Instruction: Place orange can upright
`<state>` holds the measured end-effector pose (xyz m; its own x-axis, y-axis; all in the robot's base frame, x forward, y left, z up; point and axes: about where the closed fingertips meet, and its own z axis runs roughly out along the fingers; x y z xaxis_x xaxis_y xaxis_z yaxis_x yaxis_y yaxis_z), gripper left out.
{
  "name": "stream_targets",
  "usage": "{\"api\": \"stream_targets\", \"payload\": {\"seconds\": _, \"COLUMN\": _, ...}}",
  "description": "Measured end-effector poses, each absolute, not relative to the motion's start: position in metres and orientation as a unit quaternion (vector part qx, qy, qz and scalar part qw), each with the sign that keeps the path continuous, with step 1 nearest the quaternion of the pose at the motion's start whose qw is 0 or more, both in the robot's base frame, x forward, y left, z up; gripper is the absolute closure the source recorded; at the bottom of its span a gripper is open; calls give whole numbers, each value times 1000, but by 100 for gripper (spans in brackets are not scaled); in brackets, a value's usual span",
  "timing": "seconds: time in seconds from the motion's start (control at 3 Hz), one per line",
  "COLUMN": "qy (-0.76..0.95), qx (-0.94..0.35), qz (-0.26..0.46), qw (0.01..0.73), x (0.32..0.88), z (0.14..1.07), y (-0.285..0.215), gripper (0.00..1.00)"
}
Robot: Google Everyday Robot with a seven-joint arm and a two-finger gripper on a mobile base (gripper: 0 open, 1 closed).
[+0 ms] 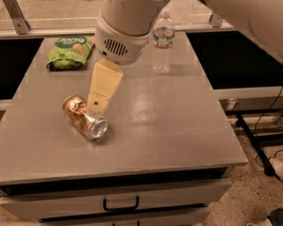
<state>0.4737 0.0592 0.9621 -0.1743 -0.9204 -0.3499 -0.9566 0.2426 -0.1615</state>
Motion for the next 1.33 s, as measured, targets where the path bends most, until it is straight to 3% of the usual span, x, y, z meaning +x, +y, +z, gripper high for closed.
{"api": "stream_targets", "payload": {"seconds": 0.67, "qy": 799, "qx": -553, "qz": 107, "qw": 210, "x": 499, "z": 941, "y": 119, "gripper": 0}}
{"api": "stream_targets", "payload": {"seconds": 1.33, "qy": 868, "qx": -448, "qz": 126, "qw": 173, "x": 521, "z": 886, "y": 168, "gripper": 0}}
